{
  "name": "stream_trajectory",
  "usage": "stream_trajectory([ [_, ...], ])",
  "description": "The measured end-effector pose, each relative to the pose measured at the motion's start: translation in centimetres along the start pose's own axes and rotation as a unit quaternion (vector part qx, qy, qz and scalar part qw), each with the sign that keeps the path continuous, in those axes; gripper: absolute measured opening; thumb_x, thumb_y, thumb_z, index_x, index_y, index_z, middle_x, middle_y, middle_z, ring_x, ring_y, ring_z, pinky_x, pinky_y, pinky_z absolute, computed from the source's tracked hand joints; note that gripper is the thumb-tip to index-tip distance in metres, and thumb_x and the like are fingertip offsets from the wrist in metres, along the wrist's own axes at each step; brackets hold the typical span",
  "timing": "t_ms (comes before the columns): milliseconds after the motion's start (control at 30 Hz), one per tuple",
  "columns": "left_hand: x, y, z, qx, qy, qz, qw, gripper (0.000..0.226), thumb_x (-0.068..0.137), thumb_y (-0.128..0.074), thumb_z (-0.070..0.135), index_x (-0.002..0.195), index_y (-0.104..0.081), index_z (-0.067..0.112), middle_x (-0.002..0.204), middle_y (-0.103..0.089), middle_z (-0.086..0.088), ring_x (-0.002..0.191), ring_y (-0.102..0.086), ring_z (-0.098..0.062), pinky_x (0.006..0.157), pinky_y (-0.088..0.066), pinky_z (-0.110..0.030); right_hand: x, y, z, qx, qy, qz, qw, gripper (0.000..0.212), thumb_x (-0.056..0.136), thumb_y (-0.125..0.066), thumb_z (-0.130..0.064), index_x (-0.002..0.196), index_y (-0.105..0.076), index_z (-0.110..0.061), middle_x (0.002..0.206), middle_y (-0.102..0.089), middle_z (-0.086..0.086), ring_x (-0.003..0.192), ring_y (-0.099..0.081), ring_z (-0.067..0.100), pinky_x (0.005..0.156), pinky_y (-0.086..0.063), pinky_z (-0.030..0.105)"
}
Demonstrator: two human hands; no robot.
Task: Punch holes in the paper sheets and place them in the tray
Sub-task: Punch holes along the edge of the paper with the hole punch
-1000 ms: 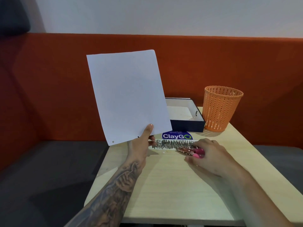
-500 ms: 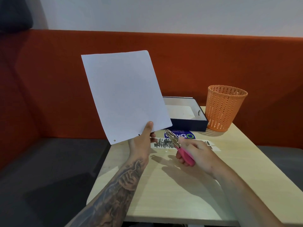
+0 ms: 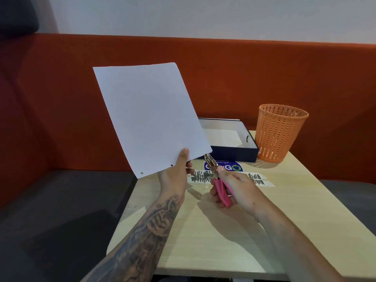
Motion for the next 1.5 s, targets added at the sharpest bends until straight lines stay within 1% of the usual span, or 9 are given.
stream_trajectory([
  [300,0.08,0.03,-0.11,0.044,-0.019,-0.004,0.999,0.011,0.093,-0.072,0.028,0.092,-0.068,0.018,0.055,-0.063,0.007,0.046,-0.058,-0.008,0.070,-0.054,-0.042,0.12,-0.18,0.03,0.004,0.010,0.004,1.000,0.054,0.103,-0.051,-0.050,0.104,-0.070,0.001,0.084,-0.077,0.017,0.072,-0.073,0.027,0.078,-0.061,0.054],
  [533,-0.06,0.10,-0.31,0.076,-0.008,-0.007,0.997,0.026,0.092,-0.072,0.037,0.097,-0.069,0.011,0.063,-0.065,0.003,0.054,-0.060,-0.014,0.053,-0.047,-0.023,0.49,-0.26,0.35,0.014,0.006,0.010,1.000,0.050,0.102,-0.051,-0.050,0.101,-0.070,-0.004,0.087,-0.078,0.019,0.075,-0.074,0.030,0.079,-0.061,0.055],
  [733,-0.60,-0.24,-0.03,0.078,0.002,-0.016,0.997,0.020,0.091,-0.073,0.035,0.092,-0.068,0.016,0.063,-0.064,0.003,0.052,-0.059,-0.012,0.048,-0.045,-0.022,0.44,-0.19,0.43,0.023,-0.010,0.013,1.000,0.051,0.103,-0.049,-0.050,0.106,-0.070,-0.004,0.093,-0.078,0.024,0.078,-0.075,0.032,0.081,-0.061,0.055],
  [800,-0.74,-0.24,0.08,0.081,0.001,-0.020,0.997,0.020,0.091,-0.073,0.035,0.090,-0.068,0.016,0.062,-0.064,0.004,0.051,-0.059,-0.011,0.049,-0.045,-0.022,0.42,-0.20,0.31,0.024,-0.013,0.014,1.000,0.052,0.104,-0.049,-0.050,0.106,-0.070,-0.003,0.091,-0.078,0.023,0.075,-0.075,0.030,0.079,-0.061,0.053],
  [933,-0.88,-0.41,0.23,0.074,-0.008,-0.031,0.997,0.017,0.092,-0.073,0.032,0.081,-0.068,0.020,0.056,-0.065,0.007,0.055,-0.059,-0.018,0.064,-0.050,-0.033,0.30,-0.24,0.20,0.023,-0.010,0.019,0.999,0.055,0.103,-0.049,-0.051,0.104,-0.070,-0.001,0.079,-0.075,0.016,0.067,-0.071,0.028,0.073,-0.060,0.050],
  [1000,-0.87,-0.52,0.15,0.073,-0.006,-0.036,0.997,0.016,0.091,-0.074,0.032,0.083,-0.069,0.020,0.056,-0.066,0.007,0.056,-0.060,-0.019,0.066,-0.050,-0.035,0.18,-0.31,0.13,0.026,-0.010,0.021,0.999,0.056,0.102,-0.050,-0.052,0.104,-0.070,0.001,0.076,-0.074,0.014,0.064,-0.069,0.027,0.069,-0.059,0.046],
  [1200,-0.74,-0.51,-0.21,0.087,0.004,-0.043,0.995,0.022,0.090,-0.074,0.036,0.091,-0.072,0.015,0.061,-0.068,0.006,0.053,-0.061,-0.012,0.056,-0.049,-0.030,-0.02,-0.39,-0.30,0.023,-0.004,0.025,0.999,0.057,0.104,-0.048,-0.051,0.103,-0.069,0.003,0.072,-0.071,0.012,0.061,-0.066,0.025,0.061,-0.056,0.040],
  [1367,-0.64,-0.54,-0.40,0.095,0.004,-0.038,0.995,0.028,0.091,-0.073,0.034,0.100,-0.071,0.007,0.066,-0.067,0.002,0.051,-0.061,-0.010,0.044,-0.047,-0.019,-0.10,-0.46,-0.31,0.015,-0.011,0.031,0.999,0.055,0.103,-0.048,-0.051,0.097,-0.069,-0.001,0.070,-0.070,0.011,0.060,-0.063,0.026,0.055,-0.053,0.035],
  [1500,-0.66,-0.34,-0.66,0.120,0.016,-0.033,0.992,0.029,0.091,-0.072,0.039,0.095,-0.072,0.010,0.064,-0.068,0.006,0.052,-0.063,-0.007,0.041,-0.043,-0.019,-0.19,-0.50,-0.22,-0.005,-0.025,0.033,0.999,0.055,0.104,-0.046,-0.053,0.092,-0.070,-0.004,0.066,-0.068,0.009,0.054,-0.061,0.025,0.051,-0.049,0.033],
])
Point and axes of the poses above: each hand's wrist, its own x-axis towards the middle knuckle, its own y-axis out of the back of the hand, z = x × y, the point moved 6 cm from there along x, towards the middle knuckle
